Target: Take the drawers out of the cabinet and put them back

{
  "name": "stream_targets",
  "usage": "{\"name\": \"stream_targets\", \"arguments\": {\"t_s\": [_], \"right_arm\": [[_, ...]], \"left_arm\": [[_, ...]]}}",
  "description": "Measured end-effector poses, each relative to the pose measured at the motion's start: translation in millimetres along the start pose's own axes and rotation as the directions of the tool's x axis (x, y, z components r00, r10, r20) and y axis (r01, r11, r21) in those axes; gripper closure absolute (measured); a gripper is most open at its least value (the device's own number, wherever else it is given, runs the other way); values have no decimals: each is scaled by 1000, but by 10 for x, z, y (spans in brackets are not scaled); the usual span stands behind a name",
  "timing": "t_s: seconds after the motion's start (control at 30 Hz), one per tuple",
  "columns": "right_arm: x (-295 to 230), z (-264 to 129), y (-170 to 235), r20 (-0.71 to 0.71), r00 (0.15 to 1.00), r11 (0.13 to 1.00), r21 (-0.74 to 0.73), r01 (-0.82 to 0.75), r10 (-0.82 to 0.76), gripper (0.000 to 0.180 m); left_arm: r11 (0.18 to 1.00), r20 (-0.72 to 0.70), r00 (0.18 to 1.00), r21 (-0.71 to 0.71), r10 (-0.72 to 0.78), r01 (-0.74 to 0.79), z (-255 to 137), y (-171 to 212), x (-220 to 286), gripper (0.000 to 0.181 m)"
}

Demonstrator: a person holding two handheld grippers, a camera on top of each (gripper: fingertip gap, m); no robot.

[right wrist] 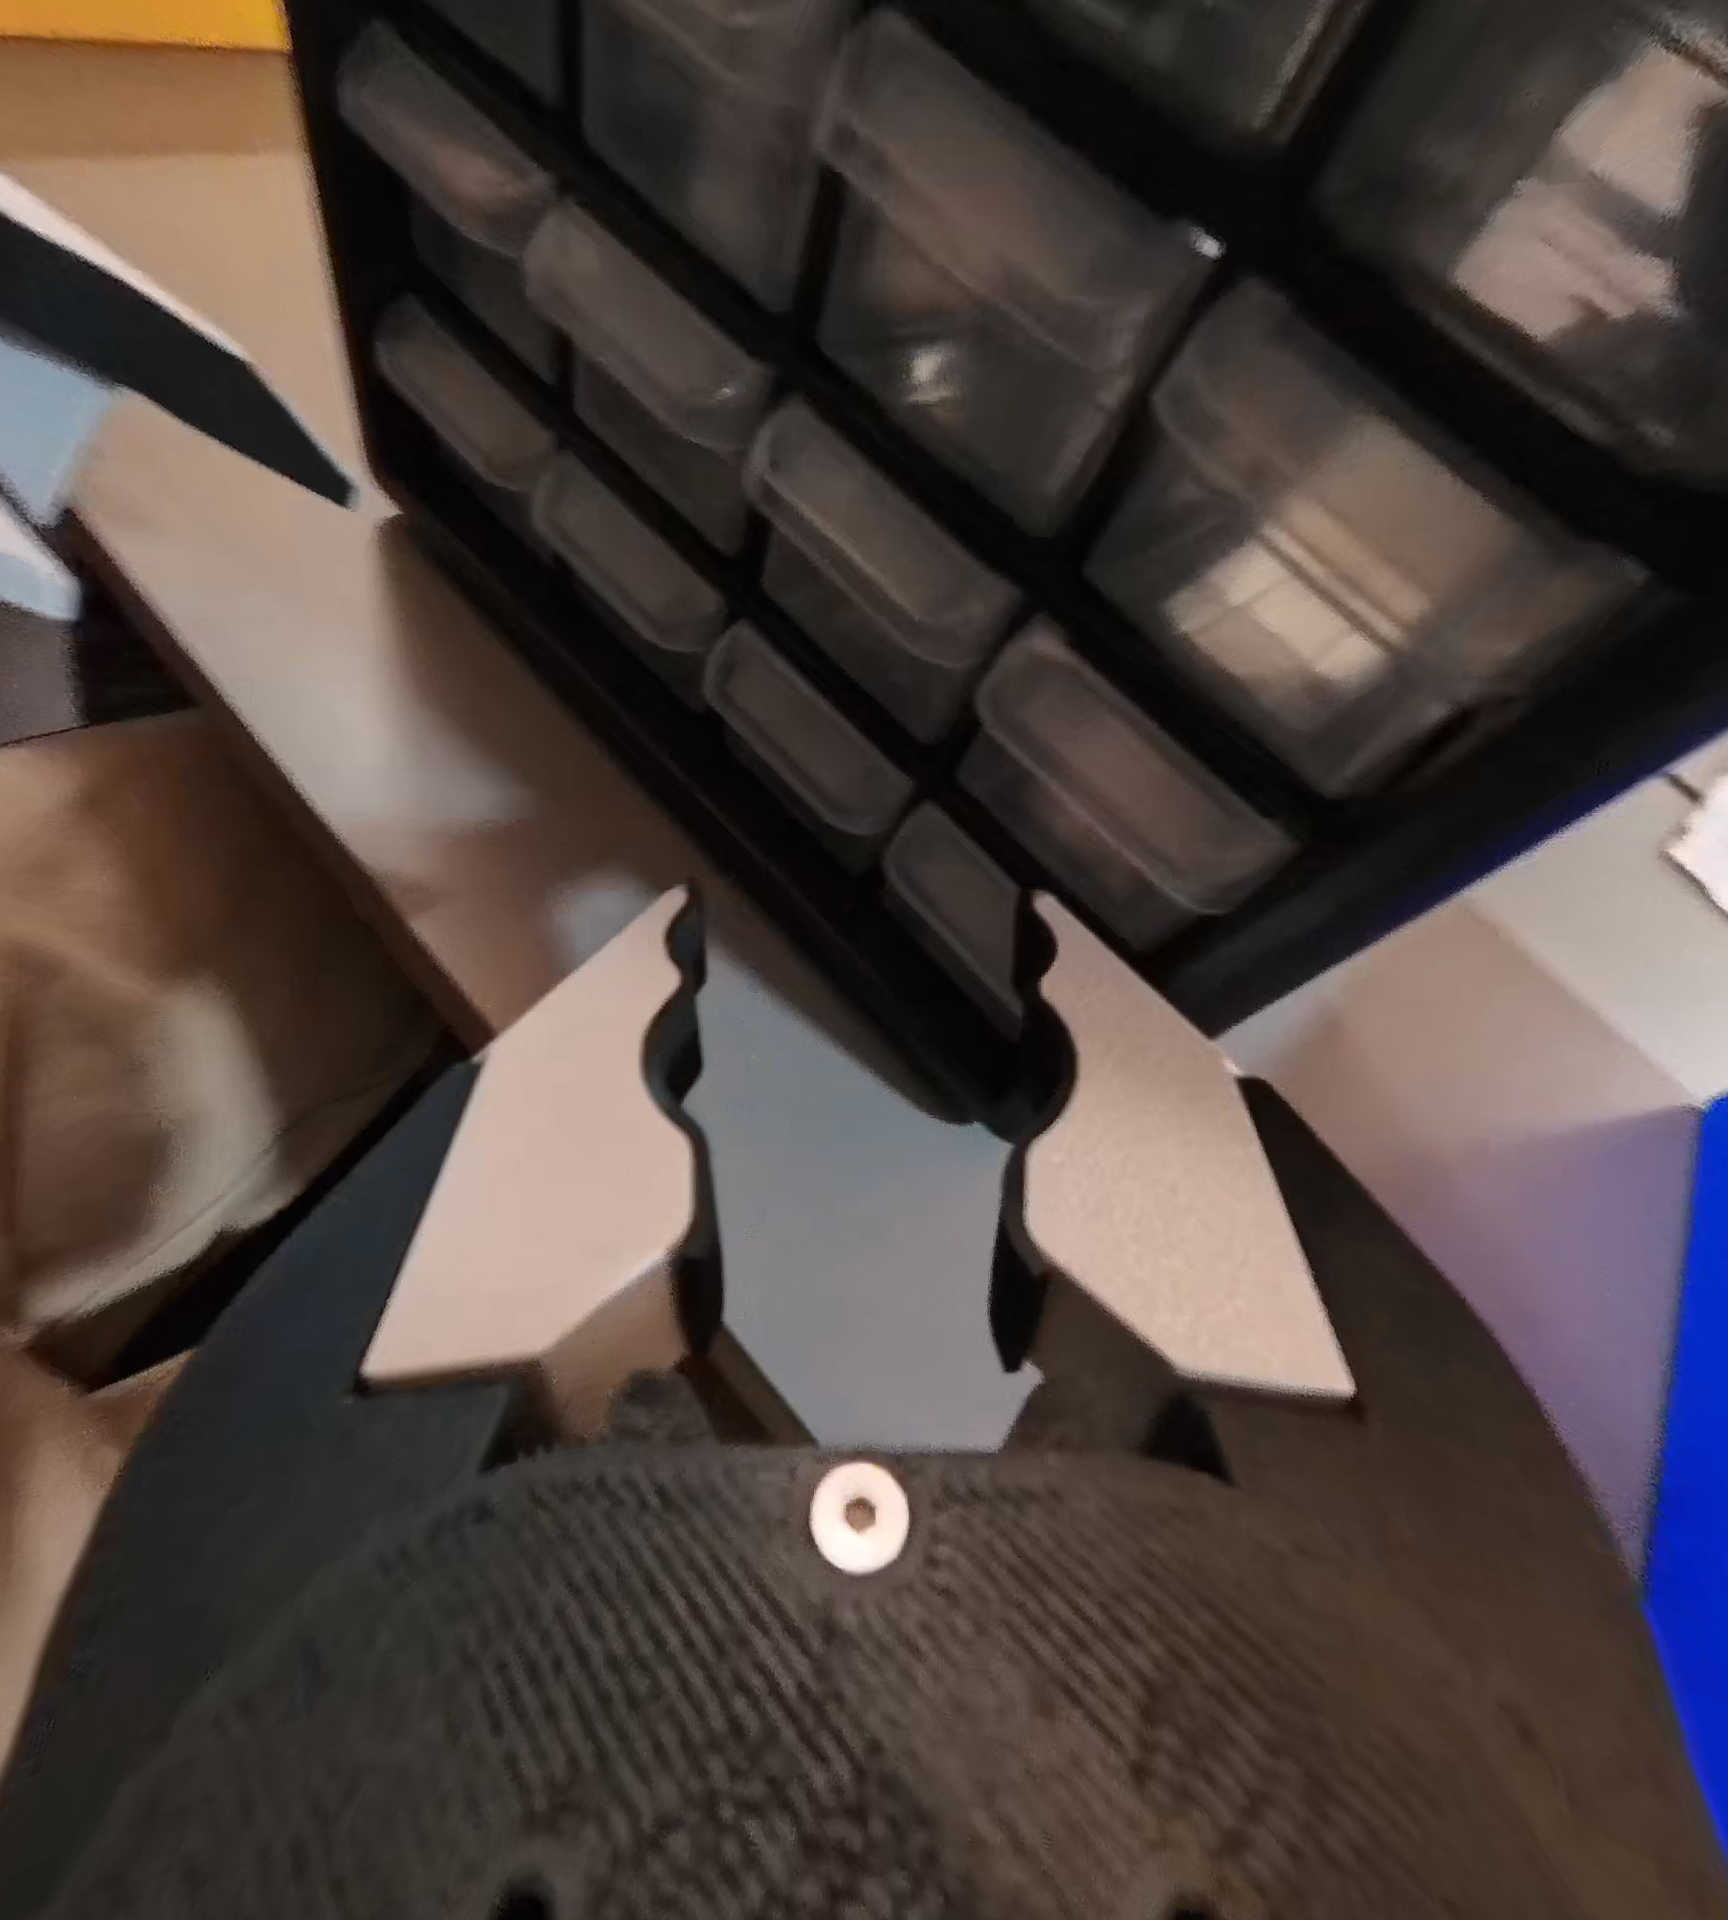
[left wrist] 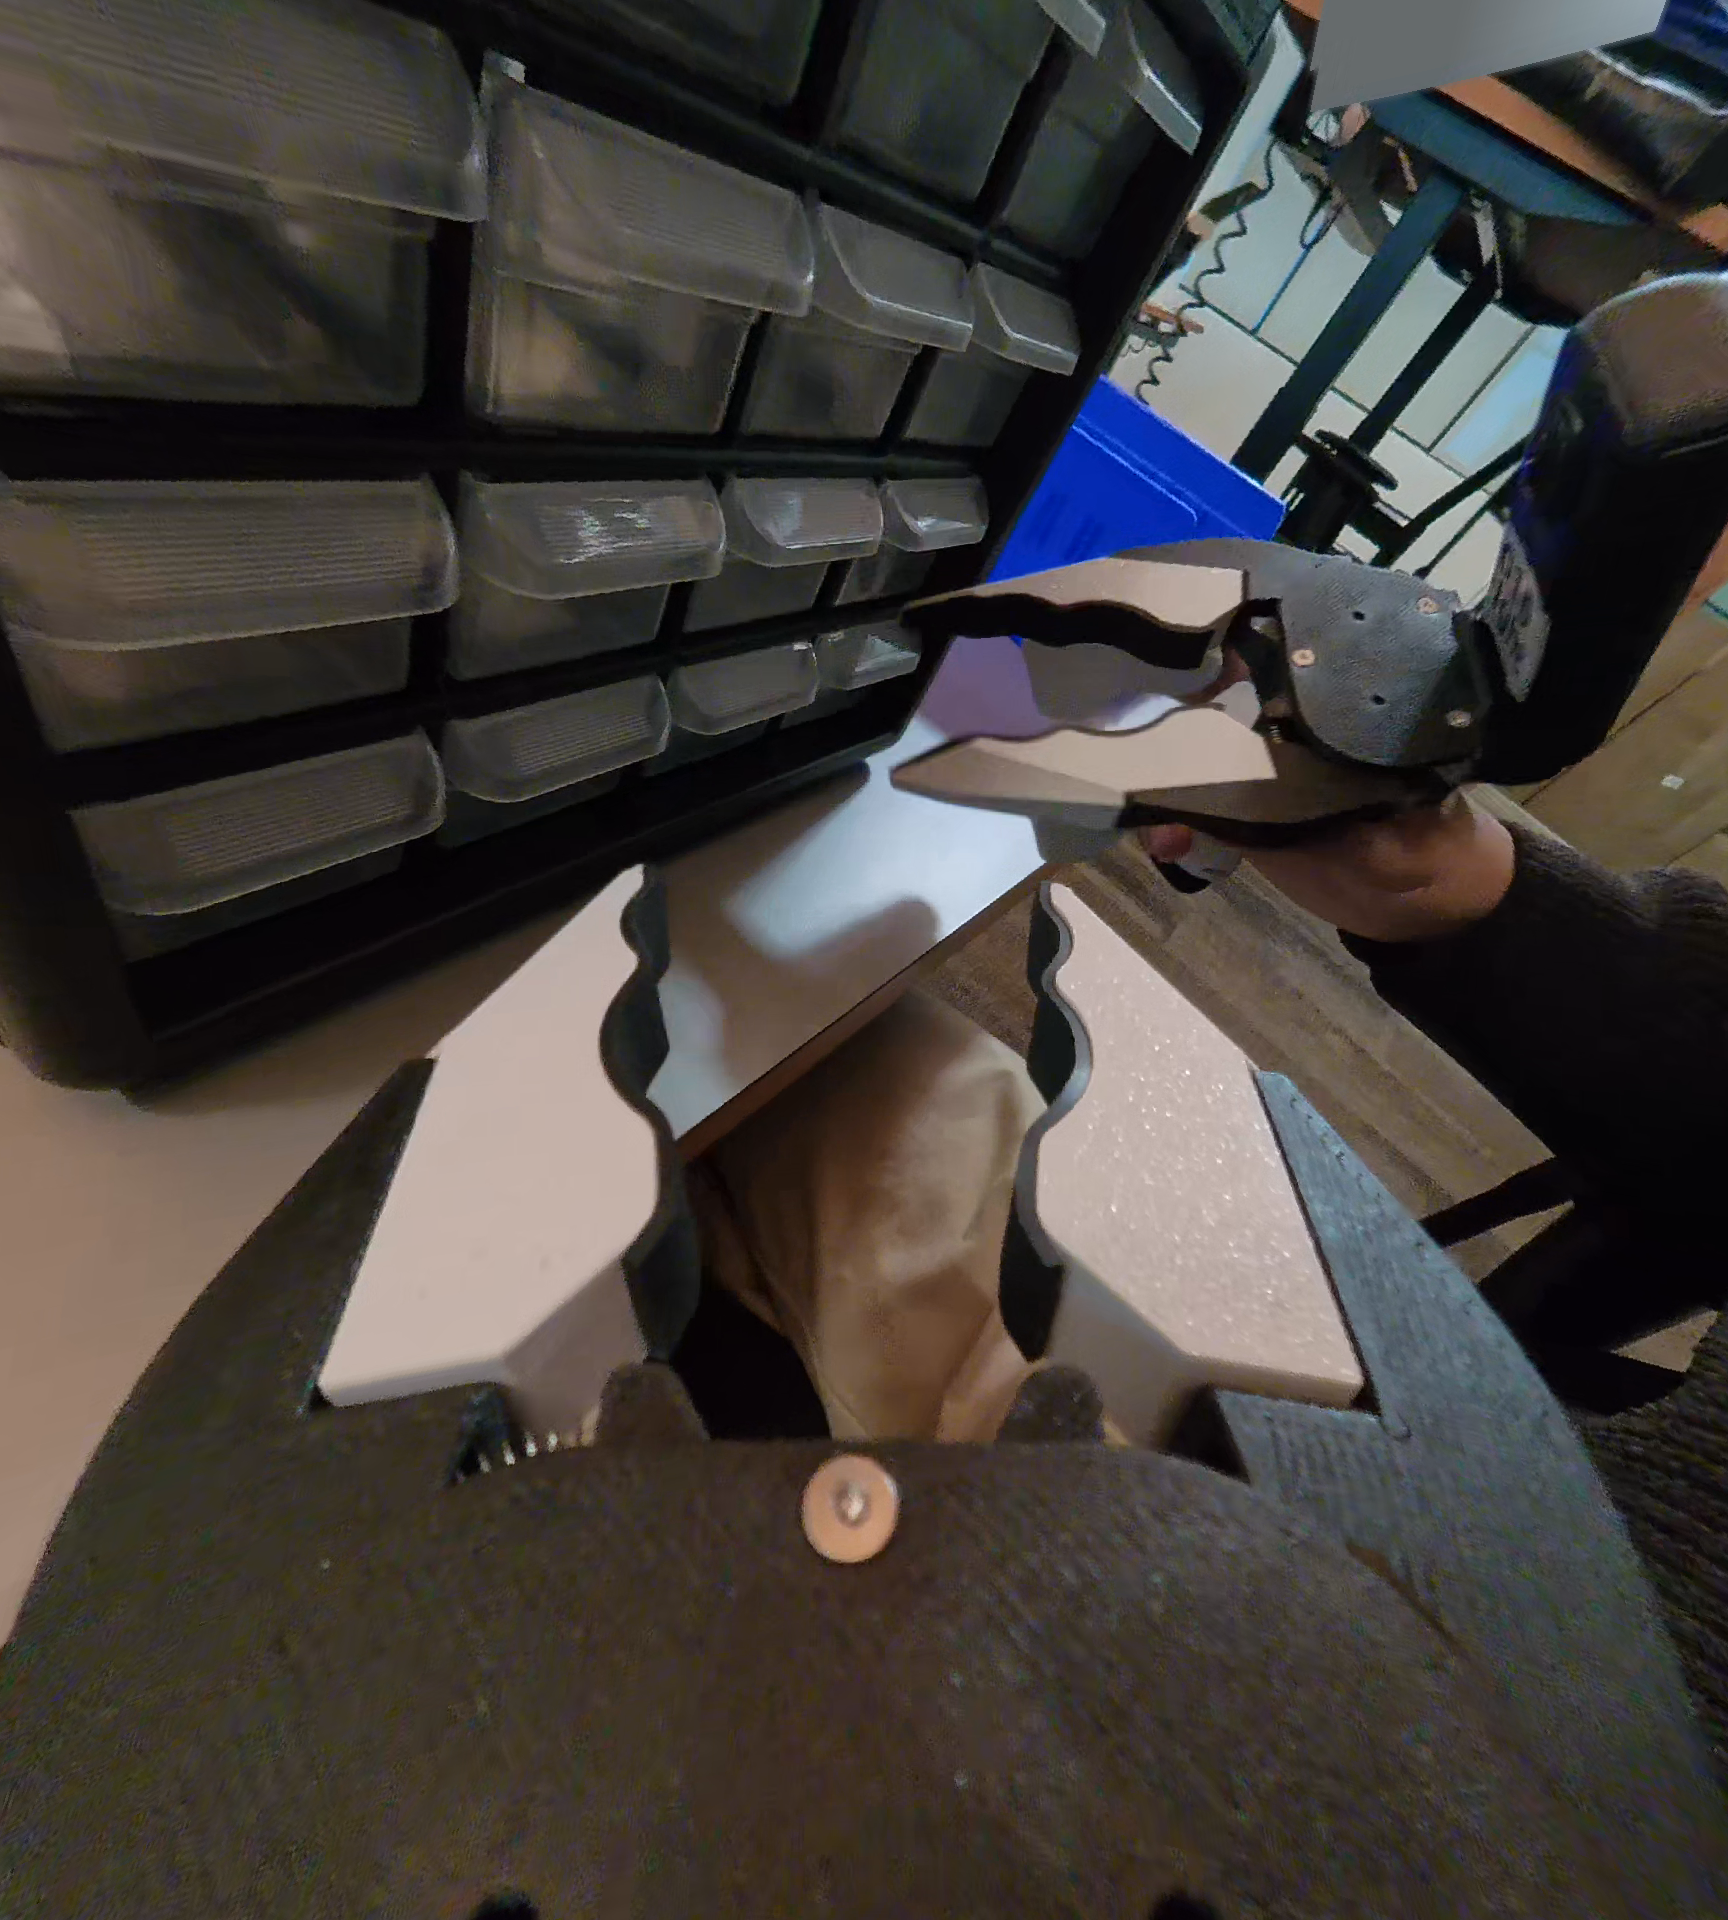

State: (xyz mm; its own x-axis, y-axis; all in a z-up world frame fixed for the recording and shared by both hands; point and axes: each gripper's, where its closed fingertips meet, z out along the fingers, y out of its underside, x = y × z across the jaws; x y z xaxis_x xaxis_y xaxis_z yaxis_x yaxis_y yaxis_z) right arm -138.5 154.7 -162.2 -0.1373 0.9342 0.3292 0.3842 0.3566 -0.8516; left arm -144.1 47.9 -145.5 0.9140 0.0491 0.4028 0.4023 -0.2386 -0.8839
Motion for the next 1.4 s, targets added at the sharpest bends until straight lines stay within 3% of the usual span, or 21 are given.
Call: {"name": "stream_targets", "arguments": {"t_s": [0.13,0.23,0.3,0.4,0.53,0.57,0.63,0.77,0.87,1.1,1.27,1.4], "right_arm": [[-210,-108,-69,178,979,994,29,-108,101,106],[-277,-193,-177,272,941,971,68,-228,201,100],[-260,-204,-220,274,934,961,86,-261,230,80],[-200,-172,-196,194,963,975,82,-208,189,71],[-193,-172,-166,101,992,994,71,-80,72,78],[-201,-180,-172,89,995,996,75,-55,48,82],[-189,-189,-187,53,999,997,80,4,-8,88],[-196,-189,-229,2,995,991,91,97,-98,94],[-238,-170,-225,7,994,991,85,107,-108,97],[-343,-82,-313,50,996,991,117,62,-69,108],[-390,-66,-273,53,993,990,100,103,-109,108],[-400,-81,-256,55,991,989,94,114,-119,110]], "left_arm": [[997,-58,998,-64,-33,29,8,93,74,111],[999,-60,998,-18,-36,35,0,28,67,109],[1000,-71,997,-7,-16,16,30,7,96,112],[1000,-45,999,-5,20,-20,82,6,68,123],[952,-92,985,258,-146,165,-166,-387,-90,174],[940,-103,974,260,-201,221,-174,-387,-170,181],[917,-133,938,205,-321,343,-110,-288,-281,181],[790,-197,830,255,-522,557,-92,-304,-525,180],[747,-228,802,292,-552,597,-100,-379,-605,178],[665,-306,747,339,-591,665,-120,-503,-700,152],[602,-402,697,353,-593,716,-199,-593,-730,175],[598,-409,692,349,-596,721,-207,-596,-737,180]]}}
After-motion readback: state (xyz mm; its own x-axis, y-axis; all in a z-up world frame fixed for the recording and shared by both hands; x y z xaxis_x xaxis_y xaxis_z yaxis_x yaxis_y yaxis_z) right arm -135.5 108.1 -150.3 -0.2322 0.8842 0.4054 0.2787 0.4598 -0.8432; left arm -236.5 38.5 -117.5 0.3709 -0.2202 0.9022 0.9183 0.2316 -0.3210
